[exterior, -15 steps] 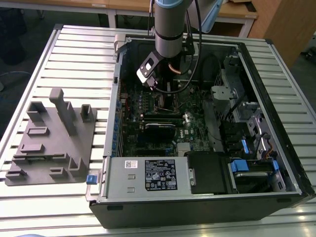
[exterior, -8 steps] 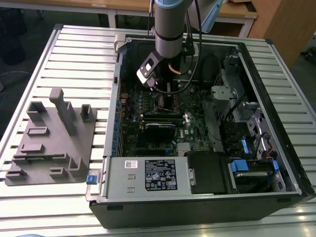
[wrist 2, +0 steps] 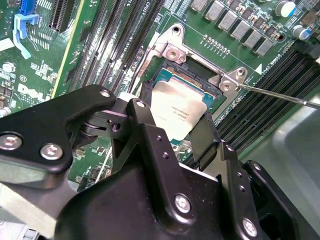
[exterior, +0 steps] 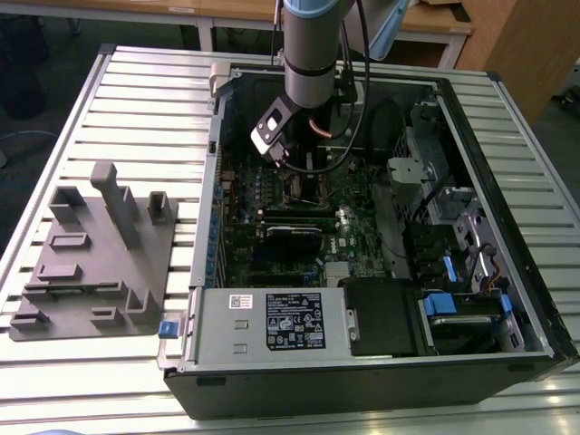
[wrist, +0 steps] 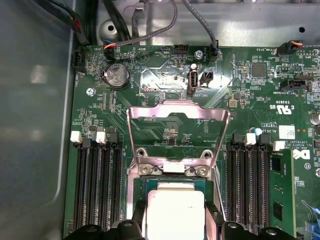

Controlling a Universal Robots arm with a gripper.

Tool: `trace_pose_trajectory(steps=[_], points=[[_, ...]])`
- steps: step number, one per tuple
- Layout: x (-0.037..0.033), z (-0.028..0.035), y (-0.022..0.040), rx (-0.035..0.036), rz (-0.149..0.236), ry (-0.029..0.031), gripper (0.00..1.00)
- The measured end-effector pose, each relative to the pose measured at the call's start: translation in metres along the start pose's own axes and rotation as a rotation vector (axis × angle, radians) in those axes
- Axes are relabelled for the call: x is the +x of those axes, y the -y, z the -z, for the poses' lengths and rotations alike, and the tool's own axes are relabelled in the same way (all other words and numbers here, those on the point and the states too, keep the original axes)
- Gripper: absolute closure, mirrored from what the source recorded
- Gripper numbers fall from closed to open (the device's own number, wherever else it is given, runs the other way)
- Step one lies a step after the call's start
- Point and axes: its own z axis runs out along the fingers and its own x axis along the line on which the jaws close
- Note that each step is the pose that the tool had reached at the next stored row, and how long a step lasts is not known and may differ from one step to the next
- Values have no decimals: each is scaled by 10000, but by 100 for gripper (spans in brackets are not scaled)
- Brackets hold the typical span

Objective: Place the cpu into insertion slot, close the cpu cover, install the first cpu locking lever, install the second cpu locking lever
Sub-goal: 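Place the cpu into insertion slot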

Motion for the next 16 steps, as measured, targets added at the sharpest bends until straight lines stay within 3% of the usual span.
trace_pose_trajectory(steps=[16], points=[[0,-21,2,-2,-61,4,46]])
